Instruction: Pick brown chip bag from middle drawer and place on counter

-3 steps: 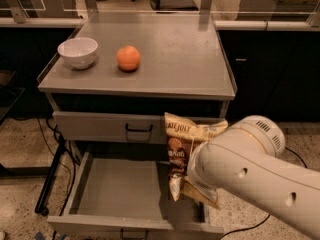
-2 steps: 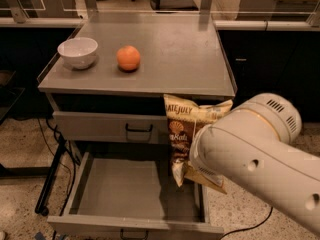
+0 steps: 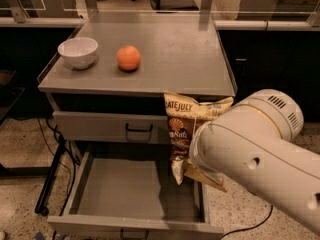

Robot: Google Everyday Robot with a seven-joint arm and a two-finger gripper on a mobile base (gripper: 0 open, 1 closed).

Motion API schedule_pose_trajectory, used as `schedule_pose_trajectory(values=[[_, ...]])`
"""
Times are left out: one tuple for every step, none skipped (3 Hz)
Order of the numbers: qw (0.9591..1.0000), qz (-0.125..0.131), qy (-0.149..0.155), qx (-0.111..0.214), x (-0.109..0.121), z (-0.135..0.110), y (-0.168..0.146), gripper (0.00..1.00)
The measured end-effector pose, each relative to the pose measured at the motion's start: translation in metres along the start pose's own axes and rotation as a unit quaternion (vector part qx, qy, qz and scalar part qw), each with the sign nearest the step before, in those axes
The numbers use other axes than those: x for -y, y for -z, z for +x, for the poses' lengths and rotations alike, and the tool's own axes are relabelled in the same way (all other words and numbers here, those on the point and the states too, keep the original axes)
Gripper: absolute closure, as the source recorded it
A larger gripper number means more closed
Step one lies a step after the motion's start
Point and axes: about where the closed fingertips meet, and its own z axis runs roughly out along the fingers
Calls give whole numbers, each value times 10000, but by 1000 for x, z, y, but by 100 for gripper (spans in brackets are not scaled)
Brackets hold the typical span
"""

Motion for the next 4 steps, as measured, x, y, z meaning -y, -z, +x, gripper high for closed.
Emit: schedule_pose_trajectory(values=[[9997,240,32,11,23,-8,15,100],[9987,496,65,-3,57,-19,32,100],[9986,529,58,33,63,-22,35,100],[9985,529,-16,143,77,-23,40,100]])
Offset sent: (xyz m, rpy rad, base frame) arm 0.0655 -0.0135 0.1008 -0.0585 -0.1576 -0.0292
